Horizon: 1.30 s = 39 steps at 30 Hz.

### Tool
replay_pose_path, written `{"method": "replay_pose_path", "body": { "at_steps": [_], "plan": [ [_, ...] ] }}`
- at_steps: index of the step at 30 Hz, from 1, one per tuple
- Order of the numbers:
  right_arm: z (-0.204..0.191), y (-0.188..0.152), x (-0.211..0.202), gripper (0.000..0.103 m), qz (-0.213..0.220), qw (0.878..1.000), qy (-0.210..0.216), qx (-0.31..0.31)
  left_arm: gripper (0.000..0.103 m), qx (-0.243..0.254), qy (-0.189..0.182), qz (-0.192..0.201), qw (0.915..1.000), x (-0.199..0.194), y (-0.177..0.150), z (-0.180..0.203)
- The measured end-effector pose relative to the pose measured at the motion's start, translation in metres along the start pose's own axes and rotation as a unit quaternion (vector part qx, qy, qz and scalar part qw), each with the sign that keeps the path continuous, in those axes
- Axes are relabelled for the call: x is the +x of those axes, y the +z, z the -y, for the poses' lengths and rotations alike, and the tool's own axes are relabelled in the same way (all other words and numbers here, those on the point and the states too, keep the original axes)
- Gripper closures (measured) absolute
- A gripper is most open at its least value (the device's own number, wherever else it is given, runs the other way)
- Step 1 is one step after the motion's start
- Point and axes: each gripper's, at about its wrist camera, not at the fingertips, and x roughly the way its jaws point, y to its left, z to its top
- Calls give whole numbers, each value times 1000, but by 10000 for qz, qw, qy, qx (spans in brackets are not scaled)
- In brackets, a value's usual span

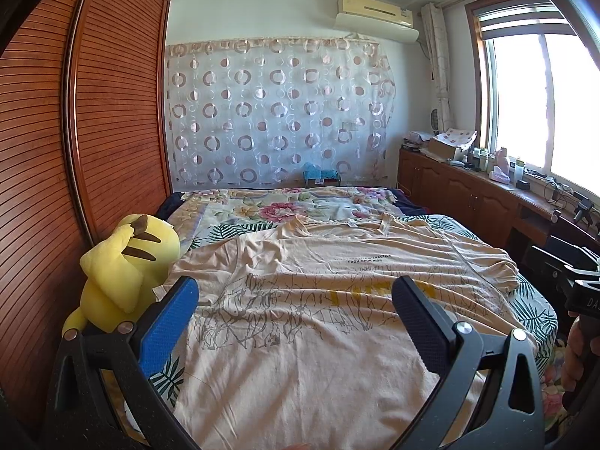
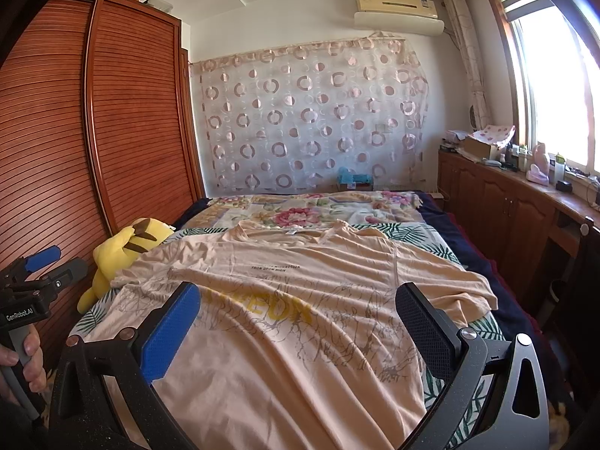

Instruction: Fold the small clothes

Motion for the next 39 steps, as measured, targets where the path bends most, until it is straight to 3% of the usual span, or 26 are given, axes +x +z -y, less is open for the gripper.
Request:
{"method": "replay_pose_path", "body": {
  "at_steps": [32,39],
  "plan": [
    [1,0,2,0,-21,10000,3,28,0,37,27,19,10000,-2,1,0],
    [1,0,2,0,-16,10000,8,23,0,47,33,50,10000,-10,13,-2]
  ]
}}
